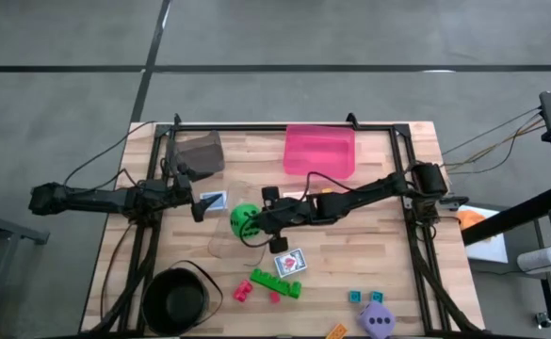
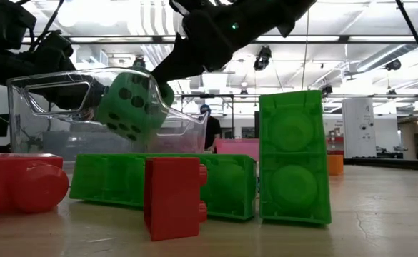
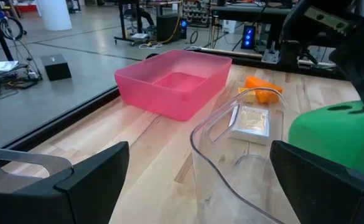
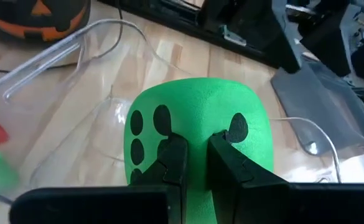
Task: Pick & Place Toys
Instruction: Put the green dice into the transparent bin, then put the purple dice into the transparent bin
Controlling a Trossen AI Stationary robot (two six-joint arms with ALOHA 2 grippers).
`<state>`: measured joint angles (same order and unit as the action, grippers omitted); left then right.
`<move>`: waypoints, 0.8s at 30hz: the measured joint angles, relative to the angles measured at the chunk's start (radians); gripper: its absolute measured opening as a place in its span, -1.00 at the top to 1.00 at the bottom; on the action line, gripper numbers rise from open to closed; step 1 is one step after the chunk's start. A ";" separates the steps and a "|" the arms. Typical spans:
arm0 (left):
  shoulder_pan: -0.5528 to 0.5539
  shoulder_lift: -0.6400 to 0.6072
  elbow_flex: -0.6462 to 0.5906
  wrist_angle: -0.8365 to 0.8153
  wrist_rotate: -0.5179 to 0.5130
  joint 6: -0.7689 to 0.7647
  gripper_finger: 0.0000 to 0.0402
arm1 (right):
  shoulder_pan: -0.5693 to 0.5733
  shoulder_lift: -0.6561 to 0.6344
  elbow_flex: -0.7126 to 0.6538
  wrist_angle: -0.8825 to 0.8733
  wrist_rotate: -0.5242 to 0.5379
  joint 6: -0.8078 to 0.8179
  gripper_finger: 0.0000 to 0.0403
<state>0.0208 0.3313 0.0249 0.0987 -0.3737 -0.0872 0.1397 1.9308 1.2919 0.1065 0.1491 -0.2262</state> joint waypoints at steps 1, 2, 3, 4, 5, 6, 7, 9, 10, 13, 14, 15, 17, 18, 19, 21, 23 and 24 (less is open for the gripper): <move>0.000 0.000 0.000 0.000 0.000 0.000 -0.96 | 0.000 0.000 -0.001 -0.004 -0.002 0.004 0.83; 0.000 0.000 0.000 0.000 0.000 0.000 -0.96 | 0.000 0.000 -0.002 -0.005 -0.002 0.007 0.82; 0.000 0.000 0.000 0.000 0.000 0.000 -0.96 | 0.000 0.000 -0.003 -0.006 -0.002 0.009 0.77; 0.000 0.000 0.000 0.000 0.000 0.000 -0.96 | 0.000 0.000 -0.003 -0.005 -0.002 0.012 0.69; 0.000 0.000 0.000 0.000 0.000 0.000 -0.96 | 0.000 0.000 -0.003 -0.004 -0.002 0.018 0.60; 0.000 0.000 0.000 0.000 0.000 0.000 -0.96 | 0.000 0.000 -0.003 -0.004 -0.002 0.024 0.50; 0.000 0.000 0.000 0.000 0.000 0.000 -0.96 | 0.000 0.000 -0.003 -0.004 -0.002 0.030 0.39; 0.000 0.000 0.000 0.000 0.000 0.000 -0.96 | 0.000 0.000 -0.003 -0.004 -0.002 0.036 0.20; 0.000 0.000 0.000 0.000 0.000 0.000 -0.96 | 0.000 0.000 -0.003 -0.003 -0.002 0.036 0.11; 0.000 0.000 0.000 0.000 0.000 0.000 -0.96 | 0.000 -0.001 -0.002 -0.003 -0.002 0.036 -0.11; 0.000 0.000 0.000 0.000 0.000 0.000 -0.96 | 0.000 -0.001 -0.001 -0.002 -0.002 0.036 -0.17; 0.000 0.000 0.000 0.000 0.000 0.000 -0.96 | 0.000 -0.001 0.000 -0.002 -0.002 0.036 -0.21; 0.000 0.000 0.000 0.000 0.000 0.000 -0.96 | 0.001 -0.001 0.002 0.008 -0.015 0.036 -0.28; 0.000 0.000 0.000 -0.001 0.000 0.000 -0.96 | 0.001 -0.002 0.002 0.024 -0.029 0.038 -0.30; 0.000 0.000 0.000 -0.003 0.000 0.000 -0.96 | 0.002 -0.002 -0.001 0.052 -0.055 0.039 -0.31; 0.000 0.000 0.000 -0.005 0.000 0.000 -0.96 | 0.003 -0.002 -0.008 0.120 -0.121 0.049 -0.33; 0.000 0.000 0.000 -0.007 0.000 0.000 -0.96 | 0.008 -0.002 -0.023 0.223 -0.193 0.057 -0.33; 0.000 0.000 0.000 -0.007 0.000 0.000 -0.96 | 0.012 -0.003 -0.035 0.279 -0.221 0.059 -0.33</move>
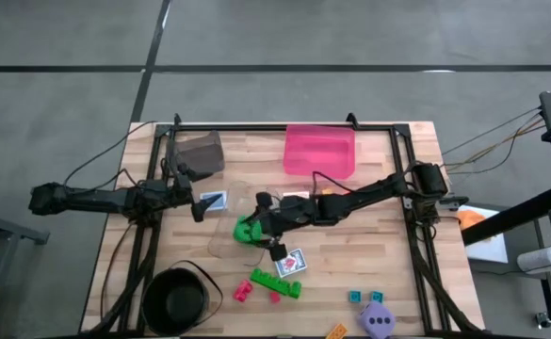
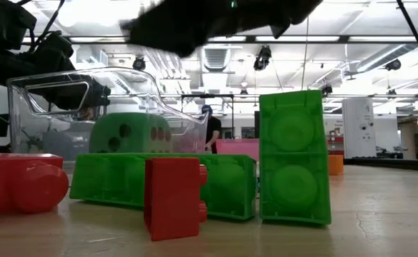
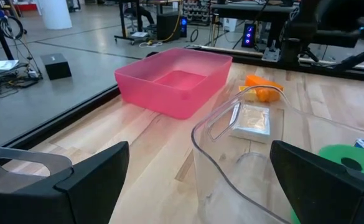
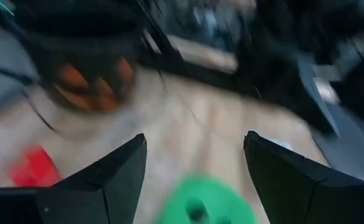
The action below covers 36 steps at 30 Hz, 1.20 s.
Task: Pick & Place Toys
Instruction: Put the purple dice into the transparent bin
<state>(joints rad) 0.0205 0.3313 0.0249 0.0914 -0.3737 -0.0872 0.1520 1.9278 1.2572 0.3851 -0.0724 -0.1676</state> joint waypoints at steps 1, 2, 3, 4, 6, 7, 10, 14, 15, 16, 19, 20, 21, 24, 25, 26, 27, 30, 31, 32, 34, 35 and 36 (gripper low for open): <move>0.000 0.000 0.000 0.000 0.000 -0.002 -0.96 | 0.005 0.000 -0.011 0.058 -0.022 0.001 -0.33; 0.000 0.000 0.000 0.000 0.005 -0.007 -0.96 | 0.009 0.000 -0.022 0.113 -0.040 0.001 -0.33; 0.000 0.000 0.000 0.000 0.012 -0.013 -0.96 | 0.014 0.000 -0.029 0.156 -0.059 0.002 -0.33; 0.000 0.000 0.000 0.000 0.025 -0.015 -0.96 | 0.018 0.000 -0.036 0.198 -0.074 0.002 -0.33; 0.000 0.000 0.000 0.003 0.054 -0.015 -0.96 | 0.027 -0.001 -0.049 0.268 -0.095 0.002 -0.33; 0.000 0.000 0.000 0.007 0.071 -0.016 -0.96 | 0.031 -0.001 -0.059 0.298 -0.101 0.002 -0.33; 0.000 0.000 0.000 0.033 0.155 -0.015 -0.96 | 0.046 -0.014 -0.108 0.372 -0.104 -0.004 -0.33; 0.000 0.000 0.011 0.073 0.294 -0.013 -0.96 | 0.063 -0.060 -0.200 0.478 -0.104 -0.012 -0.33; 0.000 0.000 0.019 0.077 0.327 -0.009 -0.96 | 0.068 -0.076 -0.225 0.500 -0.104 -0.012 -0.33; -0.001 -0.001 0.028 0.079 0.355 -0.003 -0.96 | 0.073 -0.094 -0.252 0.514 -0.104 -0.011 -0.34; -0.010 -0.001 0.049 0.074 0.413 0.001 -0.95 | 0.091 -0.157 -0.326 0.510 -0.098 0.004 -0.34; -0.015 -0.001 0.056 0.073 0.424 0.001 -0.95 | 0.100 -0.181 -0.351 0.498 -0.088 0.010 -0.34; -0.020 -0.001 0.062 0.074 0.432 0.001 -0.95 | 0.110 -0.203 -0.371 0.485 -0.071 0.015 -0.34; -0.038 0.000 0.077 0.078 0.435 0.001 -0.95 | 0.148 -0.276 -0.424 0.397 0.016 0.015 -0.34; -0.043 0.000 0.080 0.078 0.435 0.002 -0.95 | 0.162 -0.298 -0.434 0.358 0.048 0.015 -0.34; -0.046 0.000 0.082 0.079 0.435 0.003 -0.95 | 0.177 -0.323 -0.445 0.313 0.076 0.015 -0.34; -0.050 0.000 0.085 0.082 0.435 0.004 -0.95 | 0.192 -0.346 -0.451 0.267 0.099 0.015 -0.34; -0.057 0.000 0.089 0.109 0.436 0.009 -0.95 | 0.244 -0.408 -0.461 0.166 0.162 0.035 -0.34; -0.057 0.000 0.089 0.110 0.435 0.011 -0.95 | 0.261 -0.425 -0.461 0.133 0.179 0.046 -0.34; -0.057 0.000 0.089 0.107 0.435 0.013 -0.95 | 0.278 -0.442 -0.460 0.100 0.194 0.063 -0.34; -0.057 0.000 0.089 0.100 0.431 0.020 -0.95 | 0.316 -0.478 -0.461 0.003 0.230 0.111 -0.34; -0.057 0.000 0.088 0.090 0.422 0.027 -0.95 | 0.331 -0.491 -0.458 -0.039 0.243 0.142 -0.34; -0.057 0.000 0.087 0.083 0.418 0.031 -0.95 | 0.347 -0.506 -0.453 -0.087 0.257 0.176 -0.34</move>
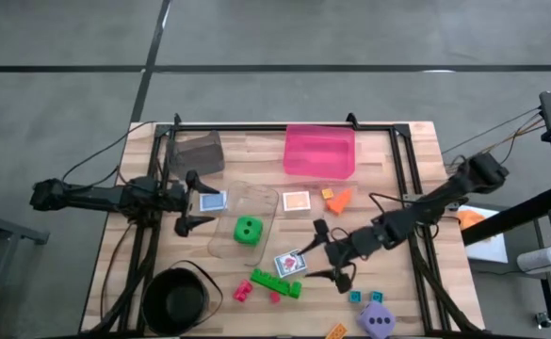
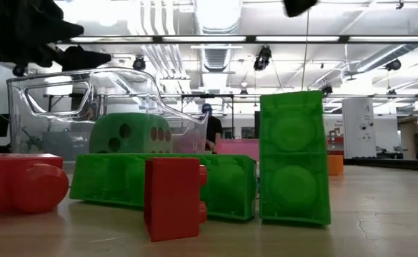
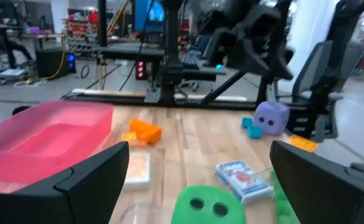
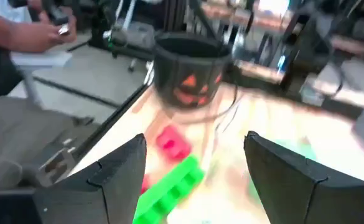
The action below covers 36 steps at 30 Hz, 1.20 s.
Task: Pick & Place Toys
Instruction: Put the purple dice into the transparent bin
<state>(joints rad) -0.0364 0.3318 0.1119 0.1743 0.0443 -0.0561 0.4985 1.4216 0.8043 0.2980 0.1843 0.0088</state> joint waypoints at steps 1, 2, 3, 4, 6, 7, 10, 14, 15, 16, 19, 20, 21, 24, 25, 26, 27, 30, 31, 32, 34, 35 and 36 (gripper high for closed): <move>0.000 0.000 0.000 -0.004 -0.002 0.001 -0.95 | 0.019 -0.014 0.003 -0.056 0.017 0.039 -0.34; 0.000 0.000 -0.001 -0.006 -0.003 0.005 -0.95 | 0.036 -0.026 0.006 -0.106 0.035 0.078 -0.34; 0.000 0.000 -0.001 -0.007 -0.004 0.008 -0.95 | 0.050 -0.035 0.015 -0.151 0.047 0.118 -0.34; 0.000 0.000 -0.001 -0.007 -0.007 0.013 -0.95 | 0.066 -0.043 0.024 -0.192 0.054 0.161 -0.34; 0.000 0.000 -0.001 -0.012 -0.010 0.024 -0.95 | 0.099 -0.057 0.043 -0.280 0.058 0.249 -0.34; 0.000 0.000 -0.001 -0.013 -0.014 0.027 -0.95 | 0.114 -0.061 0.058 -0.320 0.058 0.293 -0.34; 0.000 0.000 -0.001 -0.021 -0.029 0.035 -0.95 | 0.159 -0.065 0.114 -0.457 0.058 0.411 -0.34; 0.000 0.000 -0.001 -0.035 -0.033 0.035 -0.95 | 0.216 -0.050 0.212 -0.622 0.058 0.524 -0.26; 0.000 0.000 -0.001 -0.041 -0.033 0.034 -0.95 | 0.230 -0.044 0.239 -0.665 0.058 0.554 -0.21; 0.000 0.000 -0.001 -0.045 -0.034 0.034 -0.95 | 0.243 -0.035 0.266 -0.713 0.056 0.584 -0.14; 0.000 0.000 -0.001 -0.047 -0.037 0.034 -0.95 | 0.285 0.001 0.352 -0.870 0.050 0.666 0.13; 0.000 0.000 -0.001 -0.047 -0.037 0.034 -0.95 | 0.298 0.017 0.376 -0.918 0.046 0.688 0.24; 0.000 0.000 -0.001 -0.047 -0.037 0.034 -0.95 | 0.310 0.034 0.401 -0.962 0.037 0.707 0.35; 0.000 0.000 -0.001 -0.047 -0.037 0.035 -0.95 | 0.347 0.091 0.463 -1.069 -0.005 0.750 0.71; 0.000 0.000 -0.001 -0.047 -0.037 0.036 -0.95 | 0.356 0.109 0.480 -1.102 -0.021 0.759 0.81; 0.000 0.000 -0.001 -0.047 -0.037 0.039 -0.95 | 0.364 0.129 0.495 -1.125 -0.041 0.772 0.85; 0.000 0.000 -0.001 -0.047 -0.037 0.039 -0.95 | 0.371 0.148 0.508 -1.138 -0.062 0.786 0.86; 0.000 0.000 -0.001 -0.047 -0.041 0.041 -0.95 | 0.384 0.195 0.520 -1.162 -0.133 0.831 0.90; 0.000 0.000 -0.001 -0.047 -0.042 0.041 -0.96 | 0.387 0.210 0.520 -1.160 -0.162 0.844 0.90; 0.000 0.000 -0.001 -0.047 -0.045 0.041 -0.96 | 0.389 0.225 0.520 -1.160 -0.198 0.859 0.91; 0.000 0.000 -0.001 -0.047 -0.045 0.041 -0.96 | 0.392 0.252 0.519 -1.161 -0.271 0.882 0.91; 0.000 0.000 -0.001 -0.047 -0.045 0.041 -0.96 | 0.393 0.265 0.519 -1.160 -0.305 0.894 0.91; 0.000 0.000 -0.001 -0.046 -0.045 0.041 -0.96 | 0.394 0.277 0.519 -1.160 -0.339 0.907 0.91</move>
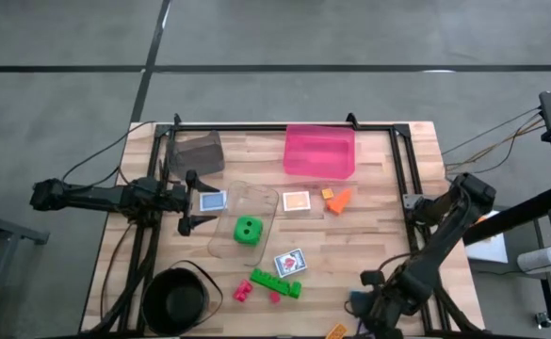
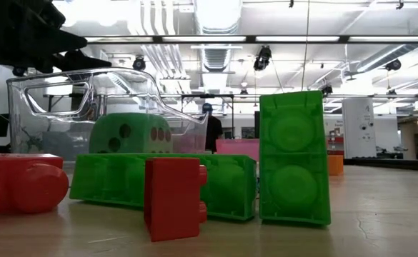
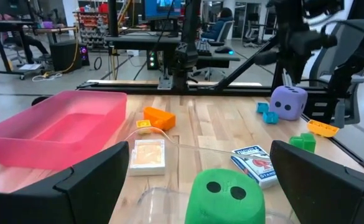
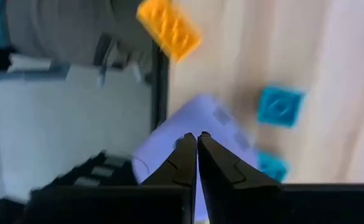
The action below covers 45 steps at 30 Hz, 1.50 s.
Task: Pick & Place Toys
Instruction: Put the purple dice into the transparent bin
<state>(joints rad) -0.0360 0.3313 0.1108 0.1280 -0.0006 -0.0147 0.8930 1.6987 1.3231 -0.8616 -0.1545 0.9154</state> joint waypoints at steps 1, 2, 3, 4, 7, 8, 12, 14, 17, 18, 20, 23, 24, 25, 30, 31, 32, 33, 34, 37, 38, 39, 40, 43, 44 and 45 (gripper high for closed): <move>0.000 0.000 0.000 0.000 -0.001 0.000 -0.96 | 0.001 0.011 0.000 0.000 -0.037 0.011 0.91; 0.000 0.000 0.000 0.000 -0.004 0.000 -0.96 | 0.001 0.021 0.000 0.000 -0.074 0.023 0.91; 0.000 0.000 0.000 0.000 -0.007 0.000 -0.96 | 0.002 0.029 0.000 0.000 -0.103 0.032 0.91; 0.000 0.000 0.000 0.000 -0.008 0.000 -0.96 | 0.002 0.036 0.000 0.000 -0.125 0.042 0.91; 0.000 0.000 0.000 0.000 -0.011 0.000 -0.96 | 0.003 0.054 0.000 0.001 -0.156 0.048 0.91; 0.000 0.000 0.000 -0.001 -0.011 0.000 -0.96 | 0.003 0.059 0.000 0.000 -0.156 0.047 0.91; 0.000 0.000 0.000 -0.007 -0.011 0.000 -0.96 | 0.000 0.090 -0.001 -0.007 -0.156 0.011 0.91; 0.000 0.000 0.000 -0.010 -0.013 0.000 -0.96 | -0.006 0.103 0.003 -0.025 -0.150 -0.018 0.91; 0.000 0.000 0.000 -0.013 -0.023 0.001 -0.96 | -0.017 0.113 0.008 -0.074 -0.042 -0.038 0.91; 0.000 0.000 0.000 -0.015 -0.026 0.003 -0.96 | -0.020 0.109 0.009 -0.102 0.019 -0.040 0.91; 0.000 0.000 0.000 -0.017 -0.032 0.004 -0.96 | -0.028 0.094 0.005 -0.176 0.205 -0.048 0.91; 0.000 0.000 0.000 -0.018 -0.034 0.004 -0.96 | -0.041 0.094 -0.013 -0.254 0.458 -0.036 0.91; 0.001 0.001 0.000 -0.018 -0.034 0.005 -0.96 | -0.042 0.090 -0.012 -0.287 0.523 -0.022 0.91; 0.001 0.000 0.000 -0.020 -0.035 0.005 -0.96 | -0.044 0.061 -0.010 -0.334 0.564 -0.009 0.91; 0.003 0.000 0.000 -0.027 -0.041 0.008 -0.96 | -0.055 0.042 -0.006 -0.484 0.656 0.051 0.91; 0.003 0.000 0.000 -0.029 -0.042 0.008 -0.96 | -0.059 0.046 -0.006 -0.490 0.685 0.066 0.91; 0.003 0.000 0.000 -0.029 -0.045 0.008 -0.96 | -0.062 0.040 -0.002 -0.510 0.714 0.075 0.91; 0.003 0.000 0.000 -0.028 -0.045 0.008 -0.96 | -0.062 0.028 0.003 -0.531 0.726 0.078 0.91; 0.003 0.000 0.000 -0.029 -0.045 0.008 -0.96 | -0.061 0.021 0.007 -0.537 0.726 0.078 0.91; 0.003 0.000 0.000 -0.029 -0.045 0.008 -0.96 | -0.055 0.023 0.009 -0.511 0.699 0.073 0.91; 0.003 0.000 0.000 -0.030 -0.045 0.008 -0.96 | -0.055 0.023 0.016 -0.512 0.687 0.073 0.91; 0.003 0.000 0.000 -0.030 -0.045 0.008 -0.96 | -0.057 0.019 0.030 -0.515 0.679 0.073 0.91; 0.003 0.000 0.000 -0.030 -0.045 0.008 -0.96 | -0.058 0.016 0.043 -0.511 0.667 0.072 0.91; 0.003 0.000 0.000 -0.031 -0.045 0.008 -0.96 | -0.055 0.021 0.074 -0.495 0.618 0.059 0.91; 0.003 0.000 0.000 -0.031 -0.045 0.008 -0.96 | -0.053 0.022 0.087 -0.484 0.608 0.057 0.91; 0.003 0.000 0.000 -0.032 -0.045 0.008 -0.96 | -0.053 0.021 0.101 -0.477 0.602 0.055 0.91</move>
<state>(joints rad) -0.0330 0.3317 0.1108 0.0963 -0.0456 -0.0071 0.8402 1.7198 1.4242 -1.3382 0.4471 0.9706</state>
